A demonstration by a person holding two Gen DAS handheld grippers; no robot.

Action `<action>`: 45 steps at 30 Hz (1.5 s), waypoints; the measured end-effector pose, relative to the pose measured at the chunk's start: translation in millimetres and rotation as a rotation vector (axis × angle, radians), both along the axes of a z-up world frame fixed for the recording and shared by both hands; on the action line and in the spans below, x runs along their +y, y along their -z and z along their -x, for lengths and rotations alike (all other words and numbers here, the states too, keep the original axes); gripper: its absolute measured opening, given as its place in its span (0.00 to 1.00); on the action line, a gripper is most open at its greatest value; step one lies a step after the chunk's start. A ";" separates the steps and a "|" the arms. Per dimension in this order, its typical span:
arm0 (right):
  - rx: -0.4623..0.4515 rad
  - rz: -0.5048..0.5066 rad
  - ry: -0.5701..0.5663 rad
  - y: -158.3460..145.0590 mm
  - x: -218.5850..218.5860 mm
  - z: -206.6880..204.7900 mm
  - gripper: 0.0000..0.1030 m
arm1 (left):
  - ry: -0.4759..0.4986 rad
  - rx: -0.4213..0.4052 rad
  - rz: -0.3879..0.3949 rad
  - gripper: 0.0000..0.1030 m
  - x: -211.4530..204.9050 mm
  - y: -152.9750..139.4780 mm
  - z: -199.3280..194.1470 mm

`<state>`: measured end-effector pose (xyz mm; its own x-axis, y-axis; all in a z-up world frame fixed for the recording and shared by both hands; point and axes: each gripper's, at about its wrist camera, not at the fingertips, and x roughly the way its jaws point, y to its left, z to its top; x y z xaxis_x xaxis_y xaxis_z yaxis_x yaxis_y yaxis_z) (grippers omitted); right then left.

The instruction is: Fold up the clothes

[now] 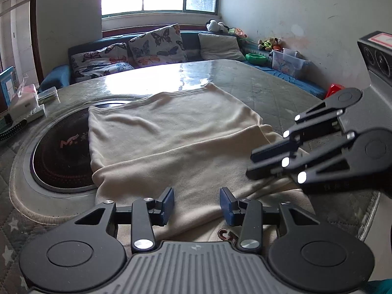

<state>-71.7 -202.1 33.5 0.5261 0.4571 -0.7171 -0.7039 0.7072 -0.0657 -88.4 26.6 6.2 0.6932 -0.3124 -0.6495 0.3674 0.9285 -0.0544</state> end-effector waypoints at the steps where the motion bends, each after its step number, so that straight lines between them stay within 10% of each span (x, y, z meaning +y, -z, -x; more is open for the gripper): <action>1: -0.002 -0.006 0.013 -1.0 -2.0 -3.0 0.16 | 0.001 0.001 0.001 0.44 0.2 -0.2 -0.5; 12: 0.039 -0.041 0.115 3.6 -21.4 -24.9 0.17 | 0.045 -0.003 0.001 0.44 14.6 -15.2 15.0; 33: -0.032 0.097 -0.027 -11.6 -40.3 36.9 0.42 | 0.330 -0.154 -0.336 0.46 4.6 3.1 67.6; 45: -0.130 0.221 -0.198 -3.0 -41.5 72.2 0.65 | 0.251 -0.135 -0.149 0.10 15.1 -9.3 37.0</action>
